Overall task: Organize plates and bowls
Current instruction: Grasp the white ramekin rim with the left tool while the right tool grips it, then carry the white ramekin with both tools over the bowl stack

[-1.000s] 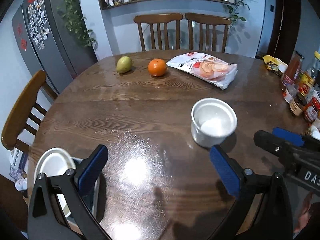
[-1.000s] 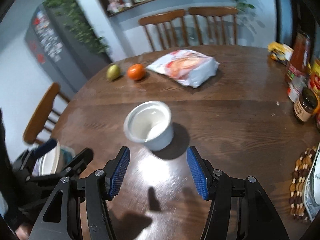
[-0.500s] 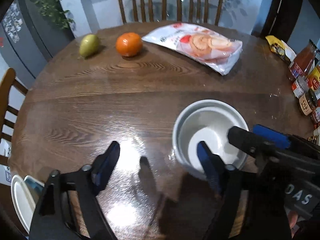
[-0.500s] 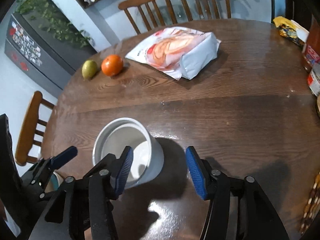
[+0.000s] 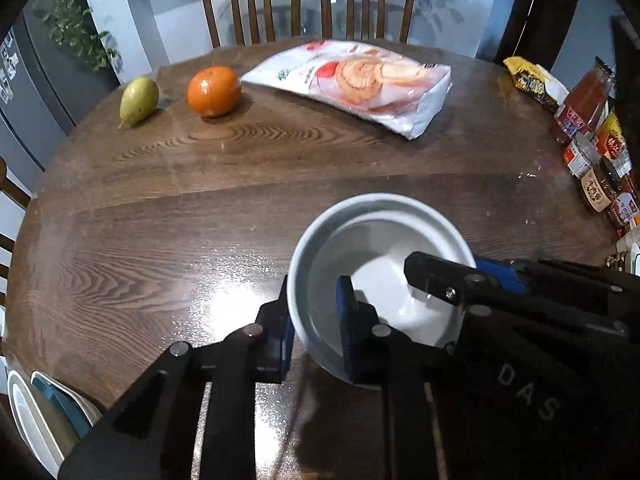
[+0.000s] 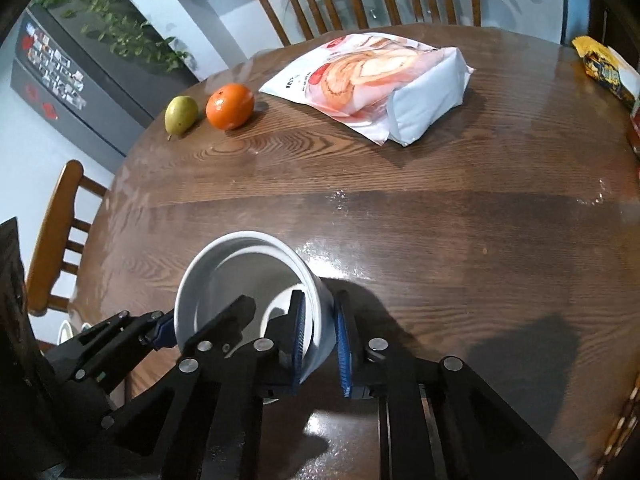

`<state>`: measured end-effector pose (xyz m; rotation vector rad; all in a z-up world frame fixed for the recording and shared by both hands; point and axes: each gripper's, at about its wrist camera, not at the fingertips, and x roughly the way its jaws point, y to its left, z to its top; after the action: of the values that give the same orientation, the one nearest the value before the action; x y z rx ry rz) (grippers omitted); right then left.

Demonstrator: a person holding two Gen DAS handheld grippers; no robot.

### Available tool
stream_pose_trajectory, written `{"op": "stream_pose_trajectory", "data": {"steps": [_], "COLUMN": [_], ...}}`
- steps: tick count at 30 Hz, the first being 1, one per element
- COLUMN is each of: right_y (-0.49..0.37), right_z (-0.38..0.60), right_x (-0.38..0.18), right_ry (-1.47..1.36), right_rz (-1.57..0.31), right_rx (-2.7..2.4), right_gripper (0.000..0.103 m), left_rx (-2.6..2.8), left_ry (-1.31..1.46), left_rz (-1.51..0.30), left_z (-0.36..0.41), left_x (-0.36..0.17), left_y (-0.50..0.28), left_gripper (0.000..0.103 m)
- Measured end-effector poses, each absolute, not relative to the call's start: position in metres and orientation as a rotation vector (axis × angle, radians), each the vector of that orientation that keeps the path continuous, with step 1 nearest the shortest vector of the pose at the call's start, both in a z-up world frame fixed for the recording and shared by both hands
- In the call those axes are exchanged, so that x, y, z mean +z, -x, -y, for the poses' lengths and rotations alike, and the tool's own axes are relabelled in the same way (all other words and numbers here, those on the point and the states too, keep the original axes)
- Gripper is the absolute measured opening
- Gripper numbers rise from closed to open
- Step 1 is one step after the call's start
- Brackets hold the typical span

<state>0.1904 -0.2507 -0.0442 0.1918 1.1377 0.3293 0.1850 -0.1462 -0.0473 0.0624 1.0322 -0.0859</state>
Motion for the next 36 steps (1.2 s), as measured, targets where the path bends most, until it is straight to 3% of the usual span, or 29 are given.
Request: {"op": "stream_pose_trajectory", "data": {"steps": [11,18,28,36], "right_y": [-0.144,-0.105,-0.067,-0.063], "right_z": [0.224,0.157,0.029,-0.013], "right_x": [-0.003,0.031,0.034,0.001], "right_ry": [-0.200,-0.141,-0.040,0.003], "right_rz": [-1.046,-0.991,-1.012,-1.115], "right_rx": [0.396,0.524,0.740,0.749], "right_gripper": [0.014,0.014,0.014,0.014], "left_rx": [-0.022,0.096,0.306,0.274], "left_ry": [-0.094,-0.060,0.007,0.079], "left_rz": [-0.857,-0.777,-0.821,-0.947], "left_z": [0.119,0.056,-0.059,-0.096], "left_x": [-0.002,0.029,0.034,0.004], "left_y": [-0.126,-0.073,-0.017,-0.016], "left_gripper": [0.017,0.017,0.017,0.017]}}
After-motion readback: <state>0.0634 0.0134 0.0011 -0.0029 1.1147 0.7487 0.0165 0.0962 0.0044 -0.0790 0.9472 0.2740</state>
